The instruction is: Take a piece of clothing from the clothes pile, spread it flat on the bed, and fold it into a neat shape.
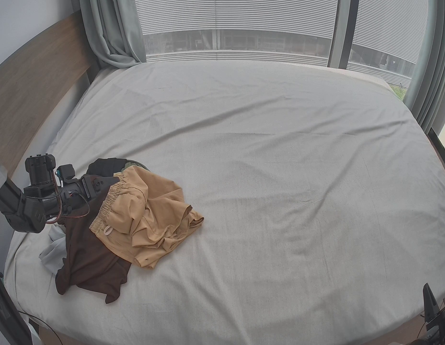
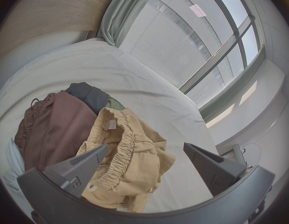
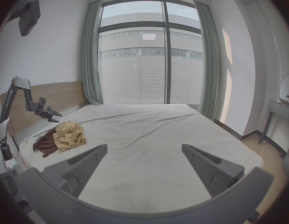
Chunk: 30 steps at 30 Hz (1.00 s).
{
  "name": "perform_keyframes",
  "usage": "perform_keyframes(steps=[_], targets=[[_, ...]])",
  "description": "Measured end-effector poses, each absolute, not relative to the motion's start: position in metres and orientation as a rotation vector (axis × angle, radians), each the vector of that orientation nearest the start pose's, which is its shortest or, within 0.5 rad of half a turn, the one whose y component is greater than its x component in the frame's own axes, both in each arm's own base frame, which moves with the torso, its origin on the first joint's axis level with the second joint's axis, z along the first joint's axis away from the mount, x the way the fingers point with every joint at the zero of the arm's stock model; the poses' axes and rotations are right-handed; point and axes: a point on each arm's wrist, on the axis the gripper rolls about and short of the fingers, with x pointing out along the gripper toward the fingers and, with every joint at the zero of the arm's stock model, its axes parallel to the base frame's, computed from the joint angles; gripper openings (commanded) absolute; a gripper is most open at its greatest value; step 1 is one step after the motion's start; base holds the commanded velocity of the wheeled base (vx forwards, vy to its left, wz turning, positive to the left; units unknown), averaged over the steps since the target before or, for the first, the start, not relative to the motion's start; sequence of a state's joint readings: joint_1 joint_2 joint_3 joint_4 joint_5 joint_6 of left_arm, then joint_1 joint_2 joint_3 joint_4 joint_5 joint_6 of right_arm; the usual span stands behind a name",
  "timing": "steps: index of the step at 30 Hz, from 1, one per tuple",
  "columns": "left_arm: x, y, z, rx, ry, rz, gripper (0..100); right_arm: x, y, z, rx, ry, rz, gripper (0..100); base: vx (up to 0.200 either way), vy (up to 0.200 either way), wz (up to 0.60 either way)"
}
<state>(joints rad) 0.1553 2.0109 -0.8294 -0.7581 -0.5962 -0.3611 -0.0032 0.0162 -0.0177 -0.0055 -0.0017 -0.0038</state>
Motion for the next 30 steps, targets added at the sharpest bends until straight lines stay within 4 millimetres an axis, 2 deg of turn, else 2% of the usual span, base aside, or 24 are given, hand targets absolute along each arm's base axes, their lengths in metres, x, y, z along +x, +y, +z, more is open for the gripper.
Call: perform_keyframes(steps=[14, 30], targets=[[0.379, 0.028, 0.079, -0.495, 0.492, -0.416, 100, -0.023, 0.0, 0.081, -0.004, -0.007, -0.005, 100, 0.0, 0.0, 0.0], [0.391, 0.015, 0.065, -0.494, 0.483, -0.468, 100, -0.023, 0.0, 0.081, -0.004, -0.007, -0.005, 100, 0.0, 0.0, 0.0]])
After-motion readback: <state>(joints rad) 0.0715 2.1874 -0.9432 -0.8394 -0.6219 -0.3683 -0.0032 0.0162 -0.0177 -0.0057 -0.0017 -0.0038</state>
